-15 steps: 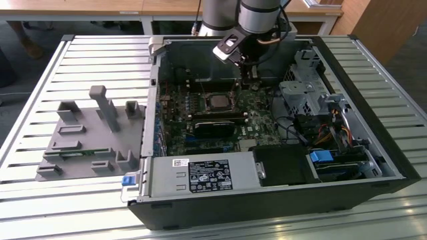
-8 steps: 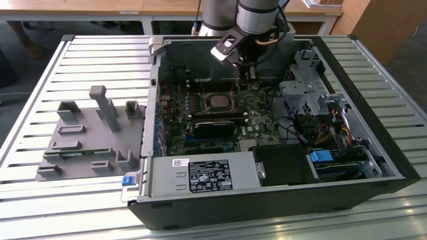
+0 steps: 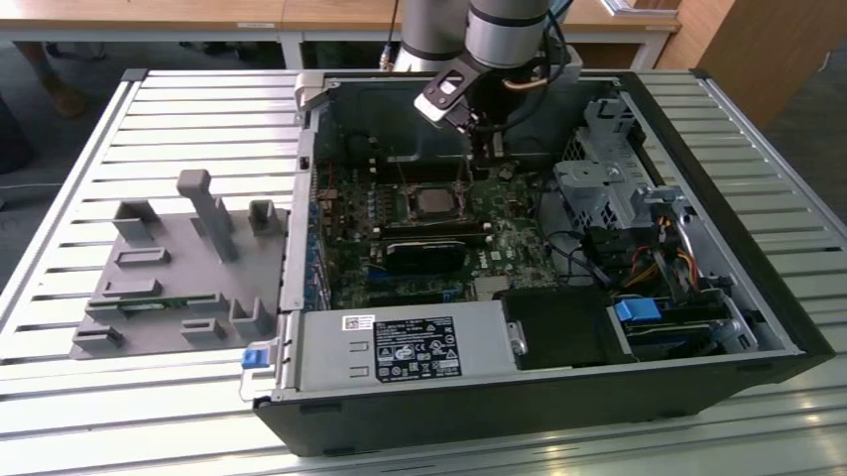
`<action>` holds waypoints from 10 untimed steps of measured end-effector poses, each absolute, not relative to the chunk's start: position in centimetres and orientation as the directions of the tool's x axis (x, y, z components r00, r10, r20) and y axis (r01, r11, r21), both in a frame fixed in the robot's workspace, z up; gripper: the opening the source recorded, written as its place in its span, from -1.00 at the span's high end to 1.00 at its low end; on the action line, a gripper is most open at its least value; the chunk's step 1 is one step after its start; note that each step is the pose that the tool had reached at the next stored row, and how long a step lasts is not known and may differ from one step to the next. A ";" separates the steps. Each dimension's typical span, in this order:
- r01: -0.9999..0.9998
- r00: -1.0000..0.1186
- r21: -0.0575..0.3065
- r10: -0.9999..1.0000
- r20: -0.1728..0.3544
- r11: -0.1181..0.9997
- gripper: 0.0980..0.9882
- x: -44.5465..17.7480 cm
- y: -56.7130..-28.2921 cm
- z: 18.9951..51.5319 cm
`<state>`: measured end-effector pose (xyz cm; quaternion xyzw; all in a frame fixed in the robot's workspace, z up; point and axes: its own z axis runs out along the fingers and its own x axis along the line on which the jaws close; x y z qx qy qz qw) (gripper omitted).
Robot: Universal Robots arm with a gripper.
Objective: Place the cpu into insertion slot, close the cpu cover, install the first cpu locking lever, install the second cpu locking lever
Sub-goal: 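Close the cpu cover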
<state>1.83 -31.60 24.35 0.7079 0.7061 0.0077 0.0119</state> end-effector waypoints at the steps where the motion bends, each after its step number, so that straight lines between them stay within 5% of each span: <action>1: 1.000 0.003 0.028 1.000 -0.006 -0.002 0.98 1.8 -31.6 24.4; 10: 1.000 0.003 0.028 1.000 -0.006 -0.002 0.98 1.5 -31.7 24.3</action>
